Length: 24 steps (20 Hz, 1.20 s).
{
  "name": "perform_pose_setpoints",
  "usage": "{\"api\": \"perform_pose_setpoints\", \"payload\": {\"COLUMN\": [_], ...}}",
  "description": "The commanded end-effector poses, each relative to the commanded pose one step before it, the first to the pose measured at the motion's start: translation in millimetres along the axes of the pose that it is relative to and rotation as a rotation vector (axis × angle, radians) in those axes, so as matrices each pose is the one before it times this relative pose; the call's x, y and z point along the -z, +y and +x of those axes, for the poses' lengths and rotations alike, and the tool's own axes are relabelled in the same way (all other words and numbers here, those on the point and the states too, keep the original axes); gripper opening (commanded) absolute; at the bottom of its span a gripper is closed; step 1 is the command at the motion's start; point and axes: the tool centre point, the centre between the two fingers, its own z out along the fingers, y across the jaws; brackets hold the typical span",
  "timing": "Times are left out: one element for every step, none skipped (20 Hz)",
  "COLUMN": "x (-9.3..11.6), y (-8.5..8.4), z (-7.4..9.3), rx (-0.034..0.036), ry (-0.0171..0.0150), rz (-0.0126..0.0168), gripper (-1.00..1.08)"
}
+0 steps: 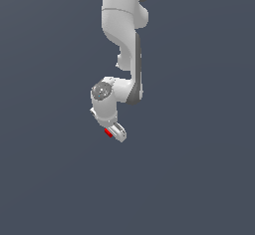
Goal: Pick up the red cube and move it to a goal position.
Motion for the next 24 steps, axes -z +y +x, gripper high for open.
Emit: {"api": "perform_pose_setpoints", "payload": {"x": [-0.55,0.0,0.0,0.0,0.0,0.0,0.0,0.0,0.0,0.0,0.13,0.09,0.27,0.45,0.62,0.79,0.96,1.13,1.28,1.43,1.58,1.71,1.84,1.96], "y": [-0.11,0.0,0.0,0.0,0.0,0.0,0.0,0.0,0.0,0.0,-0.01,-0.2,-0.6,-1.0,-1.39,-1.78,-2.15,-2.52,-2.88,-3.23,-3.56,-3.88,-4.18,-4.47], "z": [0.14,0.0,0.0,0.0,0.0,0.0,0.0,0.0,0.0,0.0,0.01,0.08,0.23,0.39,0.54,0.69,0.84,0.99,1.13,1.27,1.41,1.54,1.67,1.79], "rx": [-0.00503,0.0,0.0,0.0,0.0,0.0,0.0,0.0,0.0,0.0,0.0,0.0,0.0,0.0,0.0,0.0,0.0,0.0,0.0,0.0,0.0,0.0,0.0,0.0], "ry": [0.00079,0.0,0.0,0.0,0.0,0.0,0.0,0.0,0.0,0.0,0.0,0.0,0.0,0.0,0.0,0.0,0.0,0.0,0.0,0.0,0.0,0.0,0.0,0.0], "rz": [0.00093,0.0,0.0,0.0,0.0,0.0,0.0,0.0,0.0,0.0,0.0,0.0,0.0,0.0,0.0,0.0,0.0,0.0,0.0,0.0,0.0,0.0,0.0,0.0], "gripper": [-1.0,-1.0,-1.0,-1.0,-1.0,-1.0,-1.0,-1.0,-1.0,-1.0,-1.0,-1.0,-1.0,-1.0,-1.0,-1.0,-1.0,-1.0,-1.0,-1.0,-1.0,-1.0,-1.0,-1.0]}}
